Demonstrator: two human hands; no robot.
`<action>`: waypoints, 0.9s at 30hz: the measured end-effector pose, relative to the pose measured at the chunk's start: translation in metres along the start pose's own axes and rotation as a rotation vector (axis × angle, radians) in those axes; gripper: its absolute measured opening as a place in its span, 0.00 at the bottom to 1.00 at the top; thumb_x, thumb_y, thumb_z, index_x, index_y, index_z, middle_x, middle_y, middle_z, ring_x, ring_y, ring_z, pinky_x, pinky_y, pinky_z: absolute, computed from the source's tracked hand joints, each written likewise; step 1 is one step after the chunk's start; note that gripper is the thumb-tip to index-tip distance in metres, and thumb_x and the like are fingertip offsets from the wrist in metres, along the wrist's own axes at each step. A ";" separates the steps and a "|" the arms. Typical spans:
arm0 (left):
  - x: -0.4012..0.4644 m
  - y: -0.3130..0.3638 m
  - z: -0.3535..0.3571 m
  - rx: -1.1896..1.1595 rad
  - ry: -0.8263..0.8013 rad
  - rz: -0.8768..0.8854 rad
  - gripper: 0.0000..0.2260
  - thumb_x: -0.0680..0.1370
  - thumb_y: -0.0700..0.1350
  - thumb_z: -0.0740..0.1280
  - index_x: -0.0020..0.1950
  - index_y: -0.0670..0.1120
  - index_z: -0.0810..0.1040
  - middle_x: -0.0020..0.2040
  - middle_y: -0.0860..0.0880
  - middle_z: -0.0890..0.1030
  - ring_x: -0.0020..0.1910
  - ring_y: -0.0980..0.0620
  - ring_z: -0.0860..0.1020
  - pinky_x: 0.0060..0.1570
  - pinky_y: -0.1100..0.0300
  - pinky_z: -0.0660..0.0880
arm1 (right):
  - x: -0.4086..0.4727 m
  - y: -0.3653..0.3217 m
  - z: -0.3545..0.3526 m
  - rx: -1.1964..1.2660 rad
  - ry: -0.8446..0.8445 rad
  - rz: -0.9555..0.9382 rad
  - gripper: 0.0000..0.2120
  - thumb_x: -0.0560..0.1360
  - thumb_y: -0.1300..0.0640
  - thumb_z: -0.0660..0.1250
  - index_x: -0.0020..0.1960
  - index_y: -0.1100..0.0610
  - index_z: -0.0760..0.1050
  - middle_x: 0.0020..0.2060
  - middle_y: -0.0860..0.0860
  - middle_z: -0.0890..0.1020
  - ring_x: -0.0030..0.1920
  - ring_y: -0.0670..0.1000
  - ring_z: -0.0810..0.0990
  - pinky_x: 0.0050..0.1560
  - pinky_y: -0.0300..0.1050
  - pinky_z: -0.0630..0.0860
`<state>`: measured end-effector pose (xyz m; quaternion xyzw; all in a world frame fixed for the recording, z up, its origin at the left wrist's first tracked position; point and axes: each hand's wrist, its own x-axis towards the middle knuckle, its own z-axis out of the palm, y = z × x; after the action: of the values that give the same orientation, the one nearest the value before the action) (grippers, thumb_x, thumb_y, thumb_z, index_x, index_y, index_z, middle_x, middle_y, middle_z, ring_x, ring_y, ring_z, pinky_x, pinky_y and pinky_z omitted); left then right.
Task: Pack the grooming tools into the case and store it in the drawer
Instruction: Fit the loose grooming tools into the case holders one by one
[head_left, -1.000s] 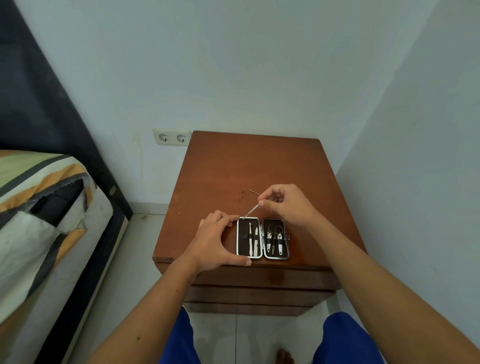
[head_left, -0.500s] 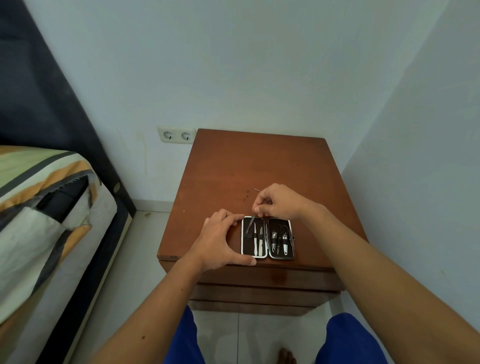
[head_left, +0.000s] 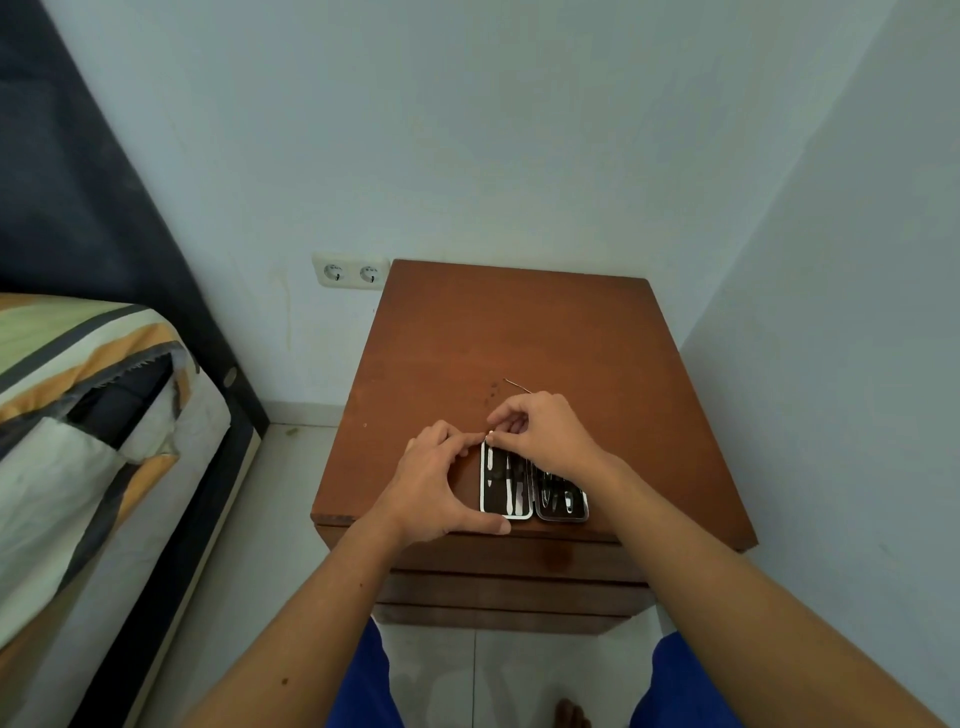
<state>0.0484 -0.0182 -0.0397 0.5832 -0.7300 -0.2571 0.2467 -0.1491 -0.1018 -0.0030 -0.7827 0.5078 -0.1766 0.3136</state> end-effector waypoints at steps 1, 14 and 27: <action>0.000 0.000 0.000 -0.004 0.000 -0.001 0.54 0.56 0.77 0.77 0.77 0.55 0.72 0.56 0.60 0.69 0.57 0.54 0.70 0.60 0.61 0.69 | -0.003 0.001 0.002 -0.010 0.022 -0.012 0.07 0.73 0.53 0.80 0.51 0.50 0.87 0.40 0.42 0.85 0.43 0.42 0.83 0.51 0.43 0.83; -0.003 0.003 -0.001 -0.010 0.007 0.008 0.53 0.56 0.78 0.76 0.77 0.54 0.73 0.55 0.61 0.69 0.56 0.55 0.70 0.58 0.62 0.67 | -0.035 0.007 0.007 -0.218 -0.058 -0.203 0.24 0.74 0.40 0.74 0.66 0.50 0.82 0.61 0.43 0.76 0.65 0.46 0.69 0.67 0.47 0.72; -0.004 0.004 -0.002 -0.019 0.000 -0.004 0.53 0.57 0.77 0.77 0.77 0.55 0.72 0.55 0.64 0.68 0.57 0.57 0.69 0.56 0.65 0.66 | -0.035 0.012 0.000 -0.029 -0.013 -0.182 0.21 0.68 0.40 0.80 0.58 0.45 0.85 0.59 0.39 0.78 0.63 0.41 0.75 0.66 0.40 0.71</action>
<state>0.0474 -0.0142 -0.0362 0.5823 -0.7264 -0.2646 0.2516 -0.1717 -0.0736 -0.0096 -0.8311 0.4351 -0.1920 0.2882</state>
